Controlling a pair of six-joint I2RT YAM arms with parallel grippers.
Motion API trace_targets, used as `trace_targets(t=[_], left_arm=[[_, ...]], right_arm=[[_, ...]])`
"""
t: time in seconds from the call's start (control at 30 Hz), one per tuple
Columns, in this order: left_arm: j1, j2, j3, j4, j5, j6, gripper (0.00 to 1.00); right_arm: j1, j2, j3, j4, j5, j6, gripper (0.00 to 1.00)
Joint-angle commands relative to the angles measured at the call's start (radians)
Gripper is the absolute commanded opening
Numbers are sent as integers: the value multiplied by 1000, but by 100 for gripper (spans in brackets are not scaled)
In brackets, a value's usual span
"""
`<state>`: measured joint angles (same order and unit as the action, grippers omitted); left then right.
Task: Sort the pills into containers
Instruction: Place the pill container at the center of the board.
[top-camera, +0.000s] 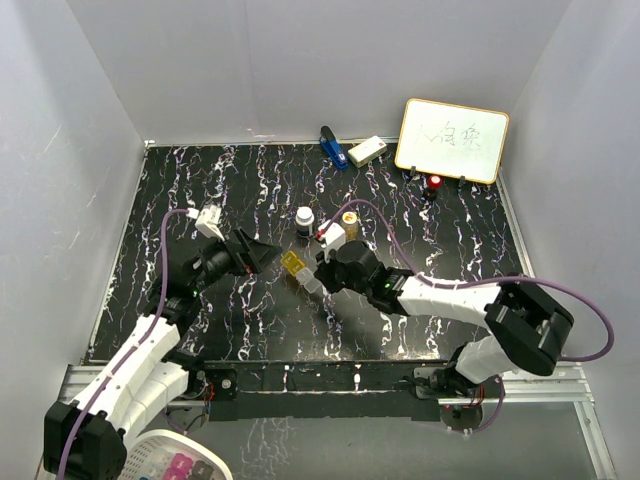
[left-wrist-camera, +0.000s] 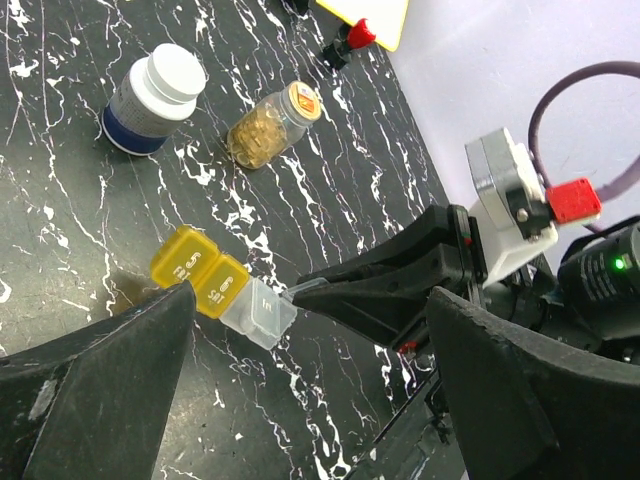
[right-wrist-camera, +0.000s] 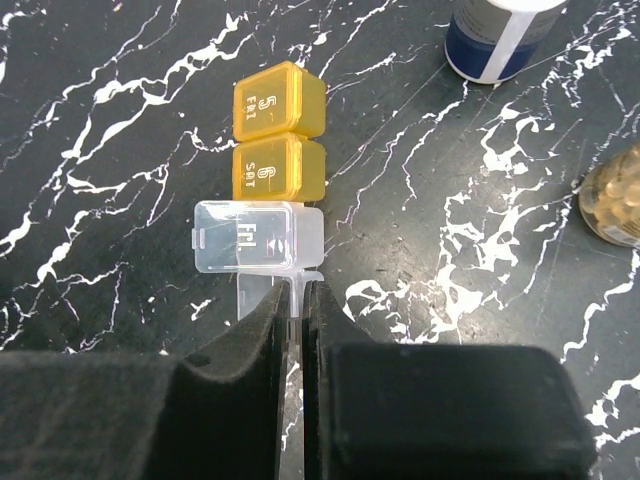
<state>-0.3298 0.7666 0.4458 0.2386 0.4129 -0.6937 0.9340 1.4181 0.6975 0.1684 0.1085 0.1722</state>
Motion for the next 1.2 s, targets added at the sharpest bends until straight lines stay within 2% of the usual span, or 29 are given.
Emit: trace_targets(t=[0.0,0.47,0.6,0.67,0.77,0.87,1.17], left_arm=[[-3,22,17,12,7,9,99],[-3,60,12,34,25,11,99],[-3,62,10,40,27,8,99],[-3,62,9,39,28,8,99],[-3,60,10,36,30,10,99],[-3,60,10,36,33,11,99],[-3,72,1,59,35,6,99]], right_arm=[[-41,33,26,124,-135,46,0],[-71,153,41,204,-186,72,1],[-81,189,51,205,-177,71,11],[-82,197,55,204,-174,73,22],[-83,196,57,205,-161,73,48],[-82,179,57,206,-153,70,62],[-83,41,103,129,-81,8,67]])
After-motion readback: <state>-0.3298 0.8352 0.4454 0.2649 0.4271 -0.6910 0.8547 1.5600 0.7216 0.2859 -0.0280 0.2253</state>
